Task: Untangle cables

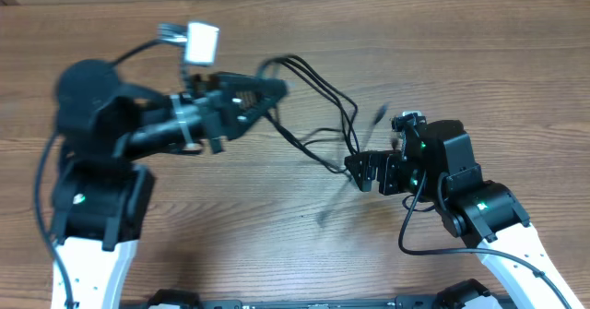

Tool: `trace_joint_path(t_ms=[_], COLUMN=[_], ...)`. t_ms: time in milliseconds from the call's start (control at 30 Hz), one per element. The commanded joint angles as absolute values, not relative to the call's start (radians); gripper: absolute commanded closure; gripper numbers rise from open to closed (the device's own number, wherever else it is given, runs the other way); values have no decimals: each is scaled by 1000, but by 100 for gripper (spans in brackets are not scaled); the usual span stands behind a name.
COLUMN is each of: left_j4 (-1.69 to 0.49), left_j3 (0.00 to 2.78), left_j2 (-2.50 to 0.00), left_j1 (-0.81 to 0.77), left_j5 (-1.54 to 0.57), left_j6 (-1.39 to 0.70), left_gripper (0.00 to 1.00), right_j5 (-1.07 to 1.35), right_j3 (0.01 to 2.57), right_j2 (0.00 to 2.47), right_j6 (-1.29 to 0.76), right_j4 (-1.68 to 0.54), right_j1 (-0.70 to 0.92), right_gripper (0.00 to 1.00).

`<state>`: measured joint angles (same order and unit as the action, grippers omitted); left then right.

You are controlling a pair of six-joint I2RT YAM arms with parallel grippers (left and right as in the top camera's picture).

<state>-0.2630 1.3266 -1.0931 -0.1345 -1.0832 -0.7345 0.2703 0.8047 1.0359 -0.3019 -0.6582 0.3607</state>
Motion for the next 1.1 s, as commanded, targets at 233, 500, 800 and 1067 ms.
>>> trace_joint_path(t_ms=[233, 500, 800, 1067], left_j4=[-250, -224, -163, -162], left_j3=[1350, 1350, 1401, 1532], left_j2=[-1065, -1066, -1081, -1171], left_j1=[55, 73, 73, 62], left_j5=[-1209, -1195, -1194, -1105], left_j6=[-749, -791, -824, -836], left_gripper=[96, 96, 96, 96], right_j5=[179, 137, 132, 150], right_j3=[798, 798, 798, 798], right_j2=[1042, 1042, 997, 844], right_j6=[-284, -415, -498, -496], right_j4=[-691, -722, -732, -782], right_j1=[359, 358, 334, 234], right_gripper=[0, 0, 0, 0])
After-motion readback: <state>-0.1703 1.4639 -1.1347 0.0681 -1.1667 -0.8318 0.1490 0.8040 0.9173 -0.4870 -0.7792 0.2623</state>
